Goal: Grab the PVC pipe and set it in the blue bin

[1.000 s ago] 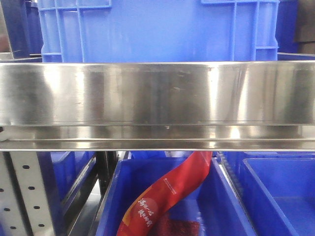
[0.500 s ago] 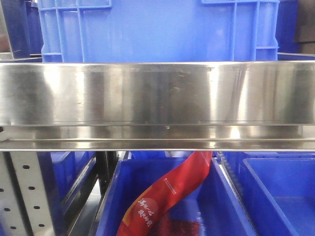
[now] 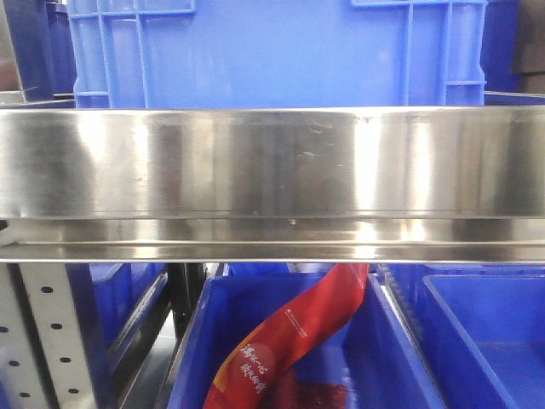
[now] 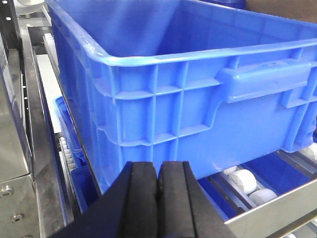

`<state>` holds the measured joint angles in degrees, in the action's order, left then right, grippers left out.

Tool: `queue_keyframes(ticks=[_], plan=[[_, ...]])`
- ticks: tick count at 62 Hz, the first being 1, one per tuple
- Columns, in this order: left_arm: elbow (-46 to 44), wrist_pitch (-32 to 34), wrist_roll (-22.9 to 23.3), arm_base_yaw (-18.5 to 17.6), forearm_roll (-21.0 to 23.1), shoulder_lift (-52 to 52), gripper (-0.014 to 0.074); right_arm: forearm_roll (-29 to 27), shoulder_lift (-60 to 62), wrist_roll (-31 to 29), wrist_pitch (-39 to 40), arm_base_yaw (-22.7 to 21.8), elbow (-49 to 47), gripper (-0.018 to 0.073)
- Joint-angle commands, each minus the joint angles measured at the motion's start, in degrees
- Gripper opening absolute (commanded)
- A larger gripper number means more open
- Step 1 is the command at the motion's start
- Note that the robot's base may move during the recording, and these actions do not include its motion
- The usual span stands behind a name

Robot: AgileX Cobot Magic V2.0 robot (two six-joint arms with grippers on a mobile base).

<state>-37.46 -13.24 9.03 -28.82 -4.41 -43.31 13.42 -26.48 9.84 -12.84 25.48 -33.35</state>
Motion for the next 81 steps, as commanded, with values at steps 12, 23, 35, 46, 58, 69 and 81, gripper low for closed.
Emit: queue_keyframes(ticks=[12,23,35,46,58,69,81], plan=[[0.1,1.4,0.4,0.1,0.2,0.3,-0.0111,-12.4,10.7,-11.5,10.8,-14.9,12.8,-0.0169],[0.1,1.4,0.4,0.1,0.2,0.3,-0.0111,-15.3,15.7,-11.5,18.7,-24.2,23.8,-0.0169],[0.1,1.4,0.4,0.1,0.2,0.3,-0.0111,-15.5,20.5,-11.5,18.3,-25.3,30.7,-0.0169],[0.1,1.4,0.4,0.1,0.2,0.3,-0.0111,-18.3,26.3,-11.5,18.1,-25.3,33.4,-0.0169],[0.1,2.1,0.4,0.1,0.2,0.3,-0.0111,-20.0,26.5,-11.5,12.3,-25.3,33.4,-0.0169],[0.1,2.3,0.4,0.1,0.2,0.3,-0.0111,-19.5,26.5,-11.5,12.1,-25.3,33.4,-0.0169],[0.1,2.3,0.4,0.1,0.2,0.3,-0.0111,-17.9,26.5,-11.5,12.1,-25.3,33.4,-0.0169]])
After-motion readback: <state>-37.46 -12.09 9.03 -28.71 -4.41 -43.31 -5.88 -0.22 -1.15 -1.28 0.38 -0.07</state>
